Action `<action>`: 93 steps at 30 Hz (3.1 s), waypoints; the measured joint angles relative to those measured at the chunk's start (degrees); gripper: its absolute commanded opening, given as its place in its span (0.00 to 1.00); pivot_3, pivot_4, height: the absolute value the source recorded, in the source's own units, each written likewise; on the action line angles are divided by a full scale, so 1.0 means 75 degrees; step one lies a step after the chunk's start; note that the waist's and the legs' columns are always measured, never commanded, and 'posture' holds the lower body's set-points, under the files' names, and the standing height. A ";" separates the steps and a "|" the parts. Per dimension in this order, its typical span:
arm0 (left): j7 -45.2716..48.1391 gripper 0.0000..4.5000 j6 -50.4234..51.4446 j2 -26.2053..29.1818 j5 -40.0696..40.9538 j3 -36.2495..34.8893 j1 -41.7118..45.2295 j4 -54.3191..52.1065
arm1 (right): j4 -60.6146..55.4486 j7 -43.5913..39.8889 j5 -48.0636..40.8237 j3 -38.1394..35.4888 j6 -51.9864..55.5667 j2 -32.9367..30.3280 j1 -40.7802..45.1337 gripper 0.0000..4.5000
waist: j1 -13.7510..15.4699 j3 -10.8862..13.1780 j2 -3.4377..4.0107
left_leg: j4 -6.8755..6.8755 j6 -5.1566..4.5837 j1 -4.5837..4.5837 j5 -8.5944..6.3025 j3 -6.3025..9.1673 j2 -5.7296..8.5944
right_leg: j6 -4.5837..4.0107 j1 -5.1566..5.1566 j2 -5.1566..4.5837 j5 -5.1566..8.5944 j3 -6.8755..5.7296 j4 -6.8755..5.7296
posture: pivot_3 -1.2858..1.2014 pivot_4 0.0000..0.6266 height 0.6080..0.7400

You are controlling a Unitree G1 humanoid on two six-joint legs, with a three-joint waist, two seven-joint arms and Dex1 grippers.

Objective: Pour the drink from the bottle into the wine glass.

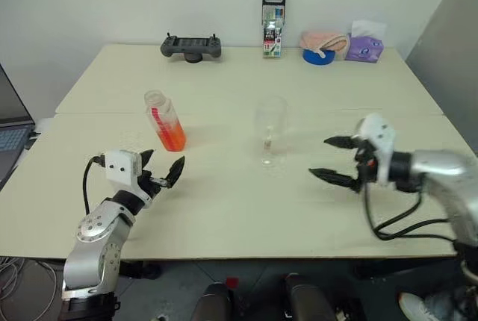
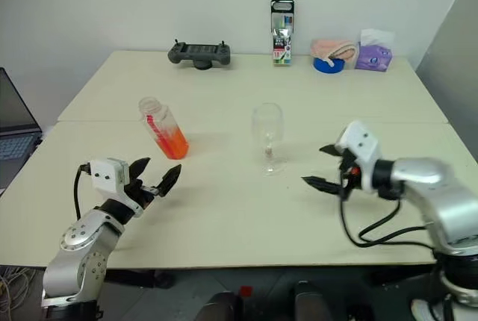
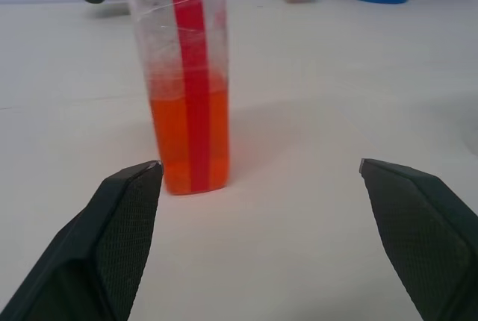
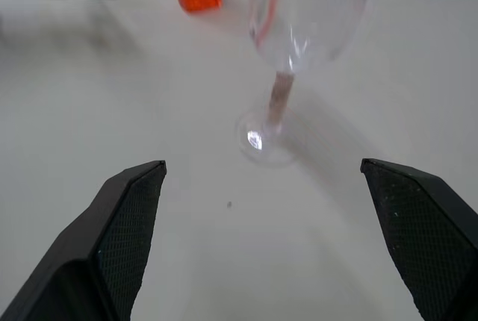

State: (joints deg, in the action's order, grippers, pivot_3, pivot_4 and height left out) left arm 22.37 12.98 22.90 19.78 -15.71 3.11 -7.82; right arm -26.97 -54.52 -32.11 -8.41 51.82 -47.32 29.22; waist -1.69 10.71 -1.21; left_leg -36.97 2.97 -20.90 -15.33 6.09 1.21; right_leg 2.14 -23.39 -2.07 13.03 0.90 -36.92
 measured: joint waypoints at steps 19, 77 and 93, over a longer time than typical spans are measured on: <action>-0.0731 1.00 -0.1341 -0.0179 -0.1001 0.0235 0.3038 0.2946 | 0.0958 0.0127 -0.0639 0.1303 0.0221 0.0415 0.3144 0.99 | 0.0061 0.0000 -0.0009 | -0.0006 0.0002 -0.0131 0.0000 0.0017 0.0018 | -0.0020 -0.0112 -0.0023 -0.0032 -0.0017 0.0004 | 0.52 0.24 1.00; 0.1425 0.48 -0.8204 -0.0176 -0.4826 0.3880 0.8770 0.9250 | -0.2338 0.4490 0.1252 0.1170 -0.1529 0.2770 -0.3091 1.00 | 0.0004 -0.0003 -0.0029 | -0.0037 -0.0013 -0.0122 0.0011 0.0010 0.0020 | 0.0025 -0.0098 0.0000 -0.0028 -0.0005 -0.0020 | 0.52 0.24 1.00; 0.0553 0.48 -0.8521 -0.0013 -0.5532 0.4096 0.9224 0.9739 | -0.2308 0.4569 0.1250 0.1207 -0.1433 0.2774 -0.3074 1.00 | 0.0002 -0.0003 -0.0029 | -0.0043 -0.0012 -0.0121 0.0012 0.0009 0.0020 | 0.0025 -0.0098 0.0001 -0.0029 -0.0005 -0.0028 | 0.52 0.24 1.00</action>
State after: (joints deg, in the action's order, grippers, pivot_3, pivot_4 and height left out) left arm 26.51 -50.93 22.80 -21.71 15.01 72.29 65.22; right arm -44.28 -20.25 -22.74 0.64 41.08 -26.51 6.17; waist -1.68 10.68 -1.43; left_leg -37.29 2.87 -21.80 -15.25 6.16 1.36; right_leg 2.33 -24.13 -2.06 12.81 0.87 -37.13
